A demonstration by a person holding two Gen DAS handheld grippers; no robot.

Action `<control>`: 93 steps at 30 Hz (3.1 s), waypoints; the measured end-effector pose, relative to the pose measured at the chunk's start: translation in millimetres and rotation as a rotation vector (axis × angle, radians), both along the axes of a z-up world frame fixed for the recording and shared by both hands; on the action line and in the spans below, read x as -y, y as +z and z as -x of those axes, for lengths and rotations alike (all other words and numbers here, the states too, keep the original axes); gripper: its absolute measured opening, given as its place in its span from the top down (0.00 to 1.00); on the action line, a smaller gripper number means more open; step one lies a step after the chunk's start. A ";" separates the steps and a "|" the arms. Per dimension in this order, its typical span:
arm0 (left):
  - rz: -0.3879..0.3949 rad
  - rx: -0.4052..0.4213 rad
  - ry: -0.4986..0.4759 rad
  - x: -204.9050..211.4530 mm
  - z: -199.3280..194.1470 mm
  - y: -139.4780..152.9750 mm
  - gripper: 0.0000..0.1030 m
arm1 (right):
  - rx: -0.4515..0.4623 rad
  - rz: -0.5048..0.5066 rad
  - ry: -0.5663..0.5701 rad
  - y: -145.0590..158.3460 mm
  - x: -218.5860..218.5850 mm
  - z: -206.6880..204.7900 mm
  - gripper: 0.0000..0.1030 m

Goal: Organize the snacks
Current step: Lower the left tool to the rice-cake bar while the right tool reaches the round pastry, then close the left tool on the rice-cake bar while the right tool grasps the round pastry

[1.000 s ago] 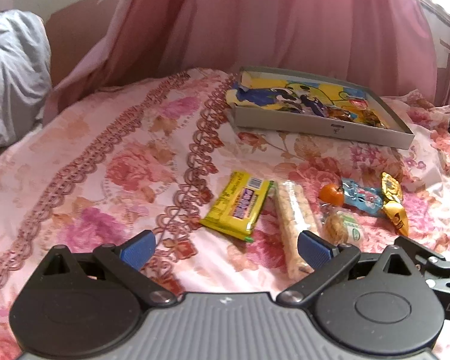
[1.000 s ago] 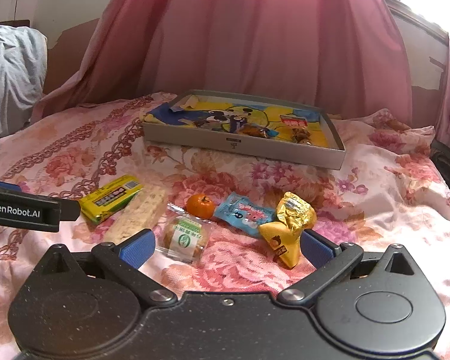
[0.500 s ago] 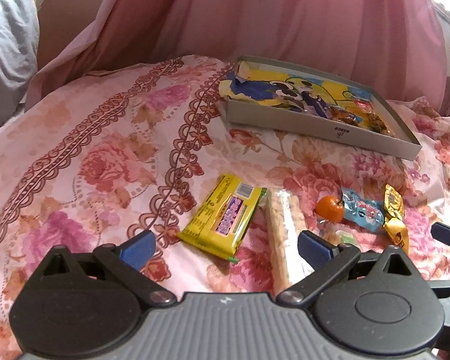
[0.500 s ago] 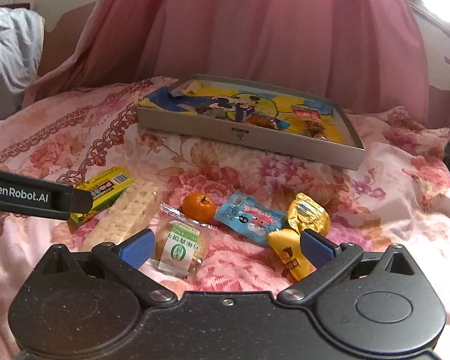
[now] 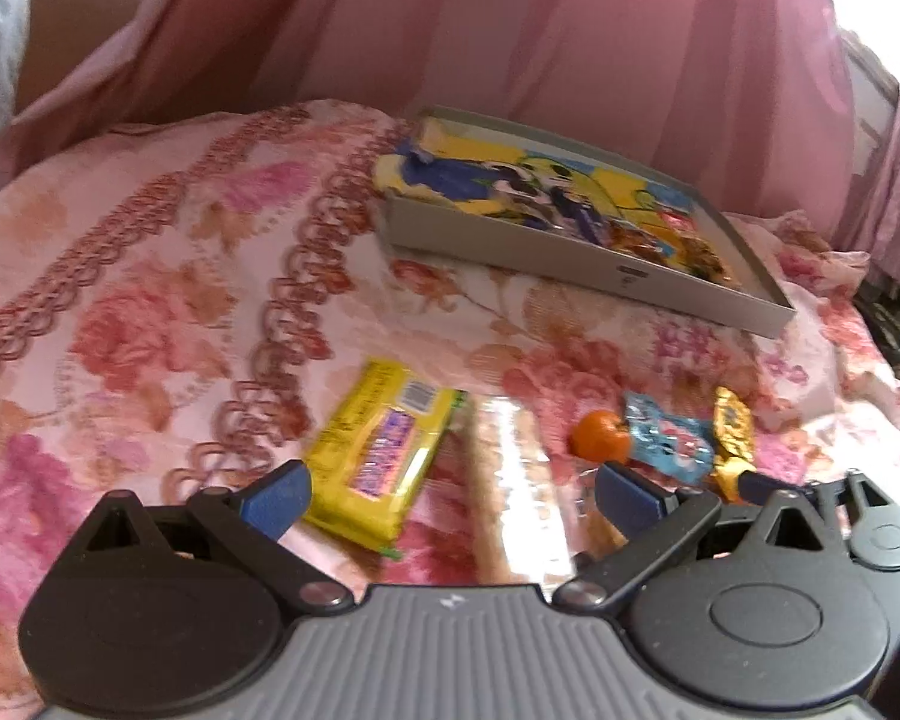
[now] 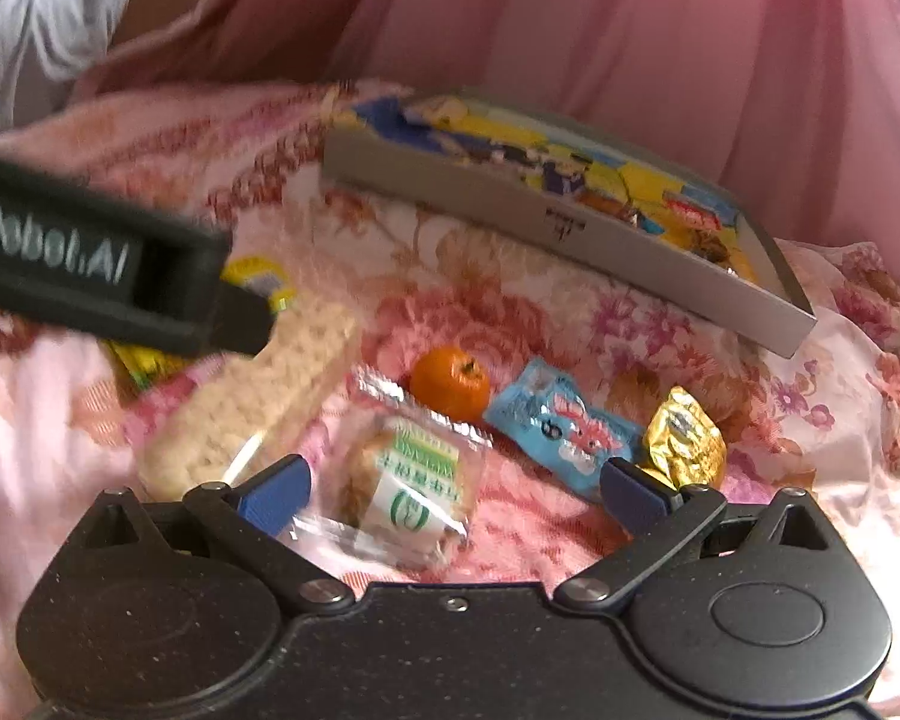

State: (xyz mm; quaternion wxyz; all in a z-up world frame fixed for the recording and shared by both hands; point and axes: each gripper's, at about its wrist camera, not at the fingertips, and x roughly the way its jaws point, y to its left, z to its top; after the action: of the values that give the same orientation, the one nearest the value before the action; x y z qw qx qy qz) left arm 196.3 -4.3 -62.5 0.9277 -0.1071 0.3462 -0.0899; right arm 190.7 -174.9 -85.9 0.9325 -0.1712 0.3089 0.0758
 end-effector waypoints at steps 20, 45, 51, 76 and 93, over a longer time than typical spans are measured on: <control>0.012 -0.020 -0.127 14.2 -5.7 -14.7 0.02 | -0.088 -0.022 0.079 4.3 38.8 -3.0 0.20; -0.063 -0.074 -0.166 32.1 -12.0 -29.5 0.40 | -0.111 -0.165 0.156 -4.1 52.1 -21.3 0.24; -0.070 -0.079 -0.144 32.7 -16.7 -32.2 0.44 | -0.093 -0.149 0.152 -4.5 48.1 -19.5 0.24; -0.037 -0.103 -0.099 29.1 -14.2 -29.2 0.66 | -0.123 -0.213 0.110 -3.2 44.6 -21.7 0.51; 0.000 -0.184 -0.050 13.7 12.2 -19.7 0.66 | 0.067 0.068 0.182 14.8 18.9 15.8 0.51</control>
State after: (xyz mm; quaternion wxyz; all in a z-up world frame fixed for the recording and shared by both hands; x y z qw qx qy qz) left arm 184.2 -18.0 -82.2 0.8893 -0.1063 0.4327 -0.1028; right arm 174.9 -193.8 -71.1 0.9252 -0.2328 0.2628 0.1440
